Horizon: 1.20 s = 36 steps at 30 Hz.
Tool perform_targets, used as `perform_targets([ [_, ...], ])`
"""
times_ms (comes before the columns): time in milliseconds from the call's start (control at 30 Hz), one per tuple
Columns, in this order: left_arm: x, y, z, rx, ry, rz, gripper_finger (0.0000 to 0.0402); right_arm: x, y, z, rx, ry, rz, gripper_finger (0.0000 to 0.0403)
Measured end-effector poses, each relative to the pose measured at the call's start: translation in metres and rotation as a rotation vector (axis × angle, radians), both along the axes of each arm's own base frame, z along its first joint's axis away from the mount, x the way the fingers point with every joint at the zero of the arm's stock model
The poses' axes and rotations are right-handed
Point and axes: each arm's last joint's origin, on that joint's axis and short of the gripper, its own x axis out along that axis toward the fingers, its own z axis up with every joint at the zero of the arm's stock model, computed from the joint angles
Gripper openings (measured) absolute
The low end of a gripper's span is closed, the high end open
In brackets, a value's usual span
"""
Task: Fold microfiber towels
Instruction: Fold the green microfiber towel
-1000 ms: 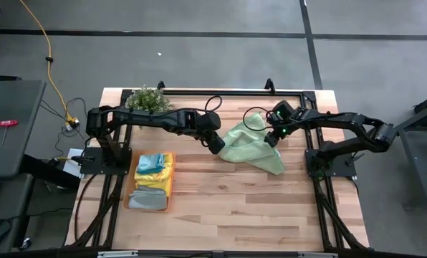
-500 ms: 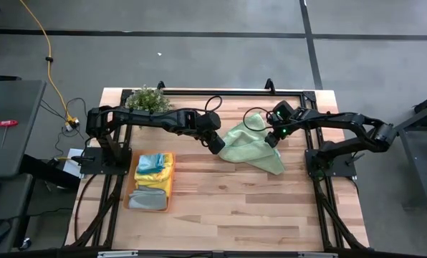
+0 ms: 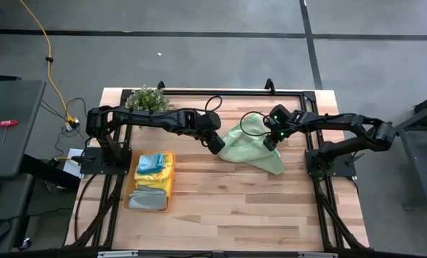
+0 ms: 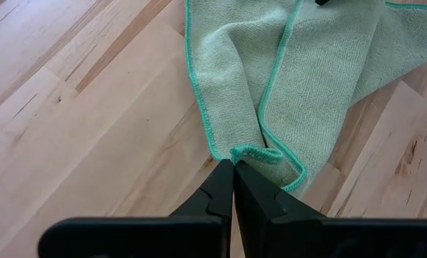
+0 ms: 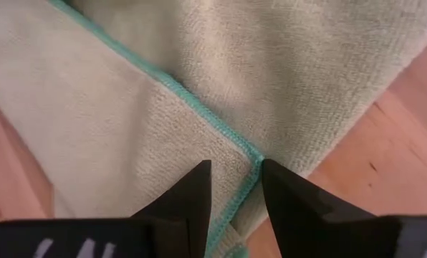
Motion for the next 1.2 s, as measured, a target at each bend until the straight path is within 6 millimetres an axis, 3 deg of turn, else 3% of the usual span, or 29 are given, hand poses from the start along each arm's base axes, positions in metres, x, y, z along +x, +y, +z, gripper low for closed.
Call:
perform_targets([
  [300, 0.000, 0.000, 0.000, 0.000, 0.001, 0.000, 0.0001, 0.002, 0.003, -0.001, -0.025, 0.034, -0.033, 0.0106],
  [567, 0.000, 0.000, 0.000, -0.002, -0.001, 0.004, 0.0001, 0.002, 0.000, 0.000, -0.054, 0.048, -0.104, 0.0010],
  [700, -0.002, 0.005, 0.003, -0.017, -0.017, 0.048, 0.0001, 0.006, -0.002, 0.005, -0.057, 0.020, -0.126, 0.0003],
  [867, -0.009, 0.020, 0.023, -0.006, -0.035, 0.091, 0.0001, 0.010, -0.009, 0.036, -0.108, -0.044, -0.113, 0.0001],
  [1100, -0.025, 0.036, 0.049, 0.042, 0.029, 0.118, 0.0001, 0.003, -0.012, 0.104, -0.245, -0.097, -0.099, 0.0000],
  [1200, -0.029, 0.043, 0.067, 0.120, -0.019, 0.149, 0.0001, -0.002, -0.010, 0.134, -0.319, -0.144, -0.112, 0.0000],
])
